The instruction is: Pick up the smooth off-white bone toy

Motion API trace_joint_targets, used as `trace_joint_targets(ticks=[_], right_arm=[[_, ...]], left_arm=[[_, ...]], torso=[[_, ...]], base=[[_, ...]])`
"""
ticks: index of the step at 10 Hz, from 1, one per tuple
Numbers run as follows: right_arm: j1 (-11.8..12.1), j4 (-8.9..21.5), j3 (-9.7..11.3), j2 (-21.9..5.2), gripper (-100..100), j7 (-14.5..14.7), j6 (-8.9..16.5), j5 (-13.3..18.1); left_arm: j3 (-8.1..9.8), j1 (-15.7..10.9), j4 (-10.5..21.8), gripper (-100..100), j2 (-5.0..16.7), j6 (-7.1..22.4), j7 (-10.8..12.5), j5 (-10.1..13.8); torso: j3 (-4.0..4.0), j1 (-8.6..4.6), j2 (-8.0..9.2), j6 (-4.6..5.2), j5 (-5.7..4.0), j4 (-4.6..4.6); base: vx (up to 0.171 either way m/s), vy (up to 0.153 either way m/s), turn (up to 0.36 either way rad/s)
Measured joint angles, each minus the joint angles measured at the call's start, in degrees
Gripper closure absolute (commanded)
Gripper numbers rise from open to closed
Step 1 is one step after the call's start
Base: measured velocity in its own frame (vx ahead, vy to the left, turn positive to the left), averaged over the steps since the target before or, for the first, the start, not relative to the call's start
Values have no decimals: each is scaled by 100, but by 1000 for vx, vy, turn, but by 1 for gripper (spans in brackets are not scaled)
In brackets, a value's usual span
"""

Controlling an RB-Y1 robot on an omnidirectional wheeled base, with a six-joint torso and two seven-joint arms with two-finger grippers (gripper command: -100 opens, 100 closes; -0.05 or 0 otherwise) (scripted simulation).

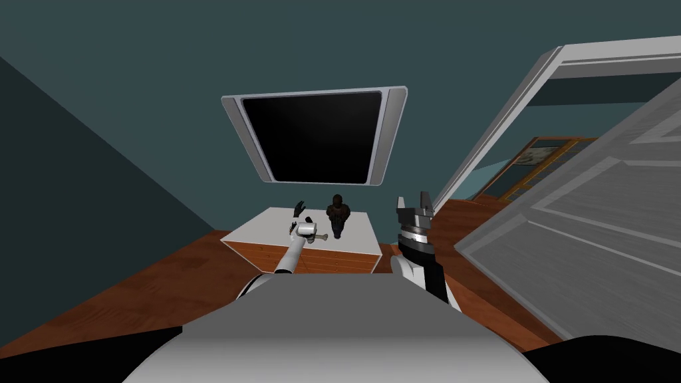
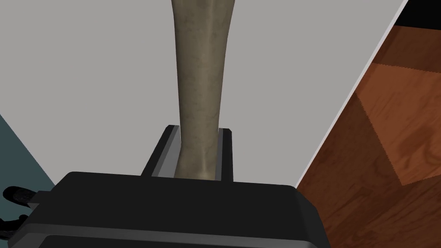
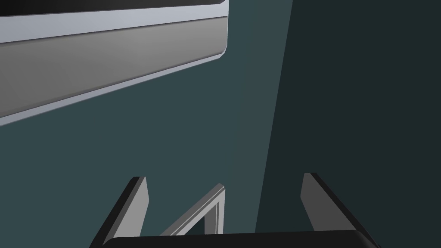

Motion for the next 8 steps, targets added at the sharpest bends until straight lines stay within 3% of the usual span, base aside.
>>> trace_joint_targets(ticks=[2,3,4,7,8], right_arm=[[0,0,0,0,0,0,0,0],[0,0,0,0,0,0,0,0],[0,0,0,0,0,0,0,0],[0,0,0,0,0,0,0,0],[0,0,0,0,0,0,0,0]], left_arm=[[0,-3,-2,100,0,-4,0,0],[0,-2,-2,0,0,-4,0,0],[0,-3,-2,100,0,-4,0,0],[27,-59,-244,100,3,285,-22,0],[28,-60,-258,0,3,310,-25,0]], torso=[[0,1,1,-2,0,-1],[0,1,1,-2,0,-1],[-1,1,0,-2,0,-2],[10,-3,17,-2,-2,3],[7,-2,12,-2,-2,2]], base=[[0,0,0],[0,0,0],[-19,-4,13],[-30,-5,2],[0,0,0]])
